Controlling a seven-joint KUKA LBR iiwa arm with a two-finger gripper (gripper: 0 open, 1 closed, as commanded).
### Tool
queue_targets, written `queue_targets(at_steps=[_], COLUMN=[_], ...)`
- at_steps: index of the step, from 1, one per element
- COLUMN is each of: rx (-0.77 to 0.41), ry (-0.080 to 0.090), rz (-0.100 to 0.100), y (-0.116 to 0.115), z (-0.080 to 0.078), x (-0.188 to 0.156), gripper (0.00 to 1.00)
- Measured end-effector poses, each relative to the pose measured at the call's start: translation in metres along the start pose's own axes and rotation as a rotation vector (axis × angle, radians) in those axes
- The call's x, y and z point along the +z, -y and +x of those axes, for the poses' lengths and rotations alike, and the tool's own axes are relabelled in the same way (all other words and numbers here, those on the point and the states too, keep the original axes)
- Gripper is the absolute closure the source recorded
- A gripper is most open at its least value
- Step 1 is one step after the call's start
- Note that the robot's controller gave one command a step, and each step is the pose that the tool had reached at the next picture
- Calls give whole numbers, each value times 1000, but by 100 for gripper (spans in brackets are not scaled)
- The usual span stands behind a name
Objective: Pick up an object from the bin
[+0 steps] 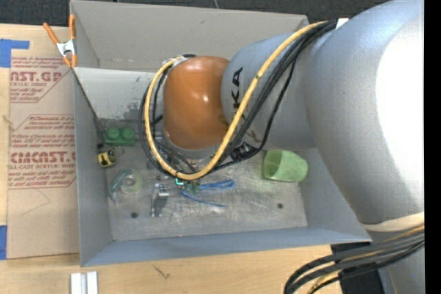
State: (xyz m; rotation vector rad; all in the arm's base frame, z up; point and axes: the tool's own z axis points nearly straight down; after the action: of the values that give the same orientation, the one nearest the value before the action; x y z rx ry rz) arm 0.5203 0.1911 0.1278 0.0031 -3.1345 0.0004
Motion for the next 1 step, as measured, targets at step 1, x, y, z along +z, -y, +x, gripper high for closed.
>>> queue_targets(at_steps=[1], rx=[-467], ry=[11], rz=[-1], y=[-29], z=[-48], x=[55], gripper=[0])
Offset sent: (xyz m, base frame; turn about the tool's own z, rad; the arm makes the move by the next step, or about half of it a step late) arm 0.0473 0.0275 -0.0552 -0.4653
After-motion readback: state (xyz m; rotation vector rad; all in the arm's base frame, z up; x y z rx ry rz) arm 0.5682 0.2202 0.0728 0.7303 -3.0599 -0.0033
